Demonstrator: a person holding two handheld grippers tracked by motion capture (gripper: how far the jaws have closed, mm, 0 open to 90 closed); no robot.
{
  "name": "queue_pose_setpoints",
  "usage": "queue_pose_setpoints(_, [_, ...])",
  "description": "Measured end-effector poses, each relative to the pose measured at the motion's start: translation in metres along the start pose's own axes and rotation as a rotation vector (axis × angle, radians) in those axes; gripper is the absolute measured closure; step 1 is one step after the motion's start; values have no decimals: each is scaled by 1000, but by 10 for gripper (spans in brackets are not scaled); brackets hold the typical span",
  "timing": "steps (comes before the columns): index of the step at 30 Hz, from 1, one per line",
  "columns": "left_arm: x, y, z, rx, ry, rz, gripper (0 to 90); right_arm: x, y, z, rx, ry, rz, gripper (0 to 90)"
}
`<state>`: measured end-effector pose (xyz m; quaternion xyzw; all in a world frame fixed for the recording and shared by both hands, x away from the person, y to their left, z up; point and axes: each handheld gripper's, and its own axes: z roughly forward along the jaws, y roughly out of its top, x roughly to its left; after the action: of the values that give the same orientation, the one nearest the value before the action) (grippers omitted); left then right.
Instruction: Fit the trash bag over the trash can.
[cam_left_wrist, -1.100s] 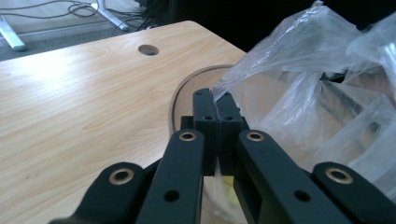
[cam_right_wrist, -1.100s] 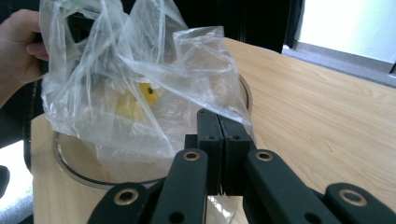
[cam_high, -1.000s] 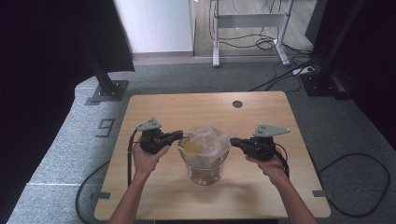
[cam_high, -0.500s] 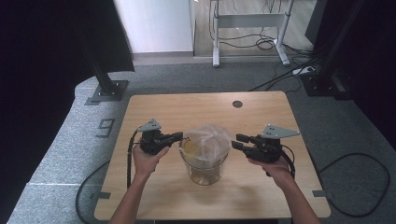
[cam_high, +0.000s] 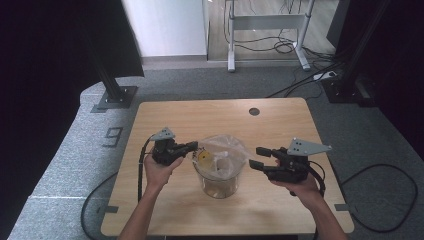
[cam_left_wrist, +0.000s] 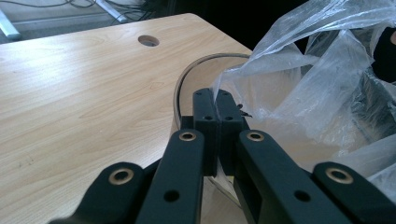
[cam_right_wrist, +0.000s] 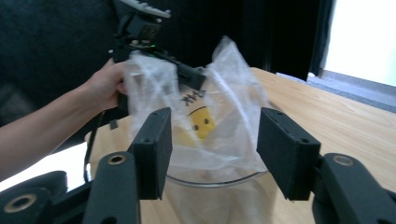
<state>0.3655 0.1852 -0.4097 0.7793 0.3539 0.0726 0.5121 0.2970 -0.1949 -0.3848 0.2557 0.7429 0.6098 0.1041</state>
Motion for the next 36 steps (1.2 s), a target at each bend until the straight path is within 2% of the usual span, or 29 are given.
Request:
queue_pose_setpoints(6, [-1, 0, 0, 0, -2, 0, 900, 15, 3, 4, 3, 35, -10, 403])
queue_pose_setpoints(10, [-2, 1, 1, 4, -2, 6, 900, 21, 7, 19, 23, 60, -12, 399])
queue_pose_setpoints(15, [-2, 0, 4, 9, 1, 8, 900, 26, 9, 35, 23, 62, -20, 416])
queue_pose_setpoints(17, [-3, 0, 5, 10, 2, 9, 900, 27, 10, 41, 23, 56, -32, 466])
queue_pose_setpoints(20, [-3, 0, 4, 9, 5, 7, 900, 30, 9, 46, 21, 85, -73, 667])
queue_pose_setpoints(22, [-1, 0, 3, 10, 6, 5, 900, 32, 5, 48, 31, 100, -91, 788])
queue_pose_setpoints(25, [1, 0, 3, 13, 10, 0, 900, 31, -7, 50, 47, 118, -89, 869])
queue_pose_setpoints(30, [2, -2, 4, 19, 13, -3, 900, 29, -33, 56, 90, 146, -75, 879])
queue_pose_setpoints(36, [4, -4, 4, 25, 13, -11, 900, 34, -60, 65, 114, 188, -56, 880])
